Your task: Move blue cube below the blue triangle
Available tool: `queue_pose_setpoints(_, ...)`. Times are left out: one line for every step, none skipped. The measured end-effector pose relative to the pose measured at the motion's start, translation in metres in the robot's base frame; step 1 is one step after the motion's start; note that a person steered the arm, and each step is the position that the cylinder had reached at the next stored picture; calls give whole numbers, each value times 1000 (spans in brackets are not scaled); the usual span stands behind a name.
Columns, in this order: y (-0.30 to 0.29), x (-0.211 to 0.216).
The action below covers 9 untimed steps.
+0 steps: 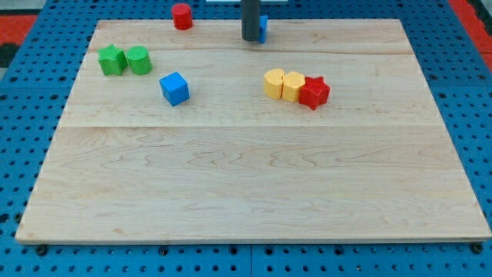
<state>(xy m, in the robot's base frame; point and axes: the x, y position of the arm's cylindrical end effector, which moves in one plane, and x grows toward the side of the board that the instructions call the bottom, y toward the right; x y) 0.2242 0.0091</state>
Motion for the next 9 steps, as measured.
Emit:
queue_pose_setpoints(-55, 24)
queue_pose_setpoints(-158, 77)
queue_pose_setpoints(-184, 142)
queue_pose_setpoints(-114, 169)
queue_pose_setpoints(-47, 156)
queue_pose_setpoints(-49, 145)
queue_pose_setpoints(-87, 168)
queue_pose_setpoints(-78, 132)
queue_pose_setpoints(18, 94)
